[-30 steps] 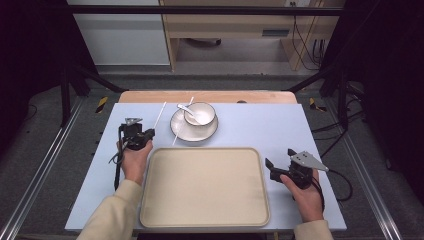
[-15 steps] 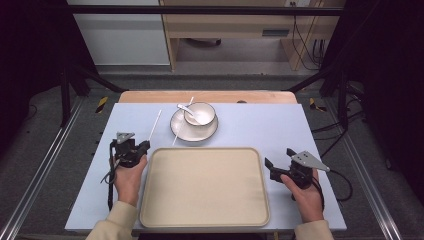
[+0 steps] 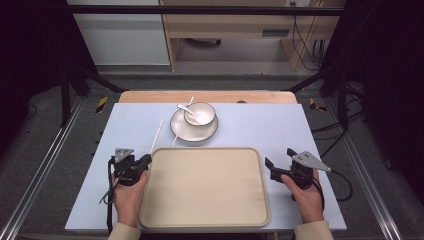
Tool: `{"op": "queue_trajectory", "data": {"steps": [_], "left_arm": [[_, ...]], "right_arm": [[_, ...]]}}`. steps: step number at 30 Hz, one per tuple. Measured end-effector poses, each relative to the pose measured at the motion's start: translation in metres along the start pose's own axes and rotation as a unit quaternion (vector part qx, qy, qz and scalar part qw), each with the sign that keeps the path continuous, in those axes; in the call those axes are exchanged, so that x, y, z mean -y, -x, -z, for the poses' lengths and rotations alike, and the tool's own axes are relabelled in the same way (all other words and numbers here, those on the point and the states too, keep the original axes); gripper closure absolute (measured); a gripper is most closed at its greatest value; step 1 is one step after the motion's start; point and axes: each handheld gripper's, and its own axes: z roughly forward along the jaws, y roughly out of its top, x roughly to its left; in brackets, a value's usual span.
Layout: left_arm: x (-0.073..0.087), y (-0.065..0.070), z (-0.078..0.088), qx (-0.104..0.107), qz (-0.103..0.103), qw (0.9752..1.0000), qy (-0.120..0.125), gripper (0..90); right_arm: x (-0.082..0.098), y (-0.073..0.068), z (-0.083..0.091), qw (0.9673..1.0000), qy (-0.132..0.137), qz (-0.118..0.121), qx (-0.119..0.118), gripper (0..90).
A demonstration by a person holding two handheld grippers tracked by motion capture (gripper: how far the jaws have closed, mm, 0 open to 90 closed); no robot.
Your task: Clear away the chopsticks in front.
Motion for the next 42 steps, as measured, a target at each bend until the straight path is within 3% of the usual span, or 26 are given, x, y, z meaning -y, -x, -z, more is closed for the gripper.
{"op": "queue_trajectory", "data": {"steps": [2,5,8,11,19,23,33,42], "left_arm": [[0.005,0.003,0.002,0.004,0.008,1.0000,-0.001,85.4],[0.013,0.014,0.010,-0.007,-0.005,1.0000,0.004,85.4],[0.021,0.019,0.014,-0.008,-0.002,0.9999,0.005,85.4],[0.039,0.026,0.020,-0.004,0.008,1.0000,-0.001,85.4],[0.055,0.034,0.031,-0.021,-0.008,0.9998,-0.002,85.4],[0.066,0.036,0.037,-0.027,-0.001,0.9996,0.000,85.4],[0.083,0.030,0.035,-0.034,0.020,0.9991,-0.016,85.4],[0.074,0.024,0.029,-0.035,0.033,0.9985,-0.023,85.4]], "right_arm": [[0.000,0.000,0.000,1.0000,0.000,-0.008,0.000,9.7],[-0.001,0.001,0.001,1.0000,0.001,-0.009,-0.004,9.7],[-0.001,0.002,0.001,0.9999,0.002,-0.008,-0.006,9.7],[-0.001,0.001,0.002,1.0000,0.004,-0.006,-0.006,9.7],[-0.001,-0.001,0.002,1.0000,0.003,-0.006,-0.007,9.7],[-0.001,-0.001,0.002,1.0000,0.003,-0.004,-0.008,9.7],[-0.001,-0.003,0.002,0.9999,0.001,-0.004,-0.011,9.9],[-0.001,-0.003,0.001,0.9999,0.001,-0.002,-0.010,9.9]]}}
